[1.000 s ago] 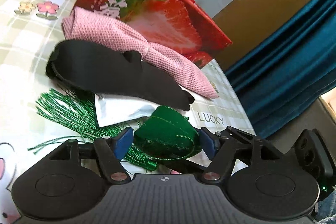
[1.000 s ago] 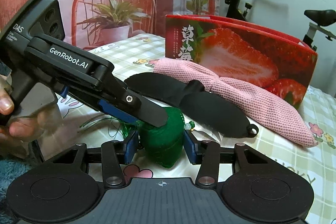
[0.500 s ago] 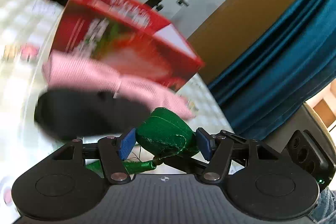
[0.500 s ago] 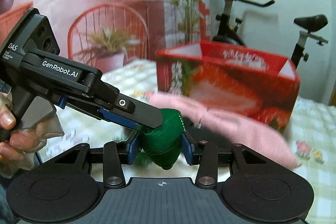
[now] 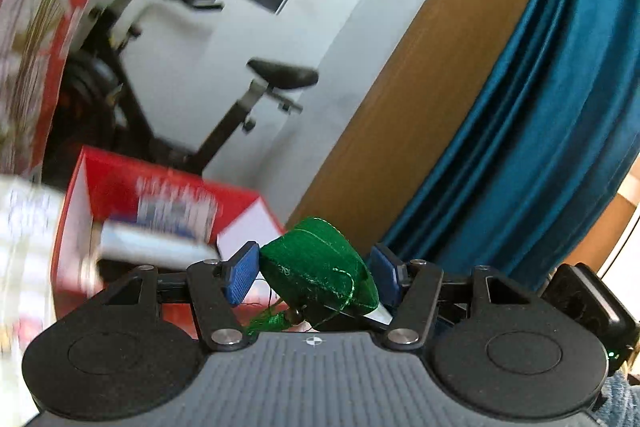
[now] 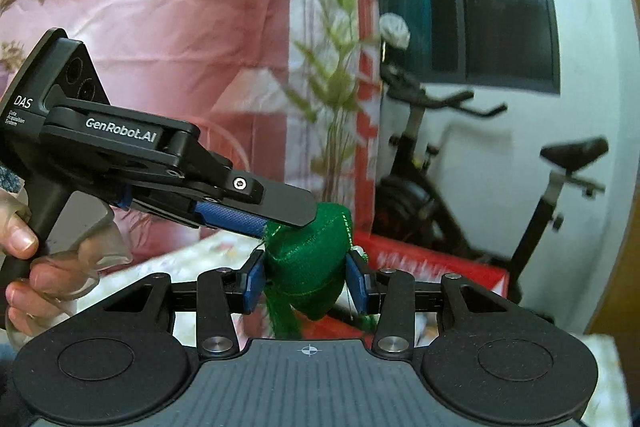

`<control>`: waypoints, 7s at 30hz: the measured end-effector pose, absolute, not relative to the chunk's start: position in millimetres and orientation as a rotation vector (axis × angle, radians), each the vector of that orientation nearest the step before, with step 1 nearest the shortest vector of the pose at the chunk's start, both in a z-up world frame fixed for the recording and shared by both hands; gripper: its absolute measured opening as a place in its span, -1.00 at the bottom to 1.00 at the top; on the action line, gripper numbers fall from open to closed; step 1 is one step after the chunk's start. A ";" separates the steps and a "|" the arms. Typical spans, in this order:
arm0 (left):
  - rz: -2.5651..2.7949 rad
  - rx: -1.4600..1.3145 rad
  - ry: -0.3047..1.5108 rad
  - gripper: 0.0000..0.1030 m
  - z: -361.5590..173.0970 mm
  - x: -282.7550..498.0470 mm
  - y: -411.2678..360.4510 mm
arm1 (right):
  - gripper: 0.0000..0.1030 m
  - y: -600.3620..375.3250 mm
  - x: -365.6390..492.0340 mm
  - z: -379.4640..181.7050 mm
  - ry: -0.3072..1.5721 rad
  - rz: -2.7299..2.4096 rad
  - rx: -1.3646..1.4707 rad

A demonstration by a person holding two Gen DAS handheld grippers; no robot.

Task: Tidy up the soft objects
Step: 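Carry the green pouch with both grippers over the red box, then lower the pouch into the red box and open both grippers, then move both grippers down to the black eye mask beside the pink cloth, then close the left gripper on the eye mask while the right gripper grips its strap, then lift the black eye mask with both grippers over the red box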

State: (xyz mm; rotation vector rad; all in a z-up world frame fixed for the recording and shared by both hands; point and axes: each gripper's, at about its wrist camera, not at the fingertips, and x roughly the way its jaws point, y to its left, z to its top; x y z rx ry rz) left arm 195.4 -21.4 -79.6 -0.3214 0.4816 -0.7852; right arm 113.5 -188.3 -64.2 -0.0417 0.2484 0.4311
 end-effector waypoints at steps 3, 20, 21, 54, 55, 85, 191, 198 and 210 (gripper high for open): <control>-0.782 -0.306 0.443 0.19 -61.6 211.4 -34.0 | -0.24 -197.5 132.1 -47.9 0.206 0.413 -0.064; -0.808 -0.227 0.507 0.19 -95.1 289.8 -103.4 | -0.23 -255.1 196.3 -83.5 0.269 0.317 -0.063; -0.805 -0.224 0.525 0.19 -101.7 292.6 -107.3 | -0.23 -257.1 199.0 -90.6 0.289 0.310 -0.059; -0.518 0.011 0.569 0.81 -151.8 215.0 -12.1 | 0.99 -219.5 123.6 -184.0 0.363 0.092 0.052; -0.509 0.008 0.578 0.81 -156.0 211.2 -6.5 | 0.99 -215.1 118.7 -188.2 0.356 0.074 0.045; -0.301 -0.062 0.753 0.89 -256.2 180.2 40.3 | 0.99 -168.5 127.1 -261.2 0.683 0.139 0.092; -0.294 -0.066 0.703 0.05 -257.9 156.1 40.5 | -0.46 -224.2 122.3 -274.2 0.628 0.196 0.533; -0.288 -0.168 0.731 0.07 -255.9 161.4 52.5 | -0.56 -209.6 121.6 -274.1 0.631 0.189 0.420; -0.226 -0.291 0.767 0.09 -252.7 166.3 58.9 | -0.59 -192.0 121.3 -270.2 0.631 0.222 0.302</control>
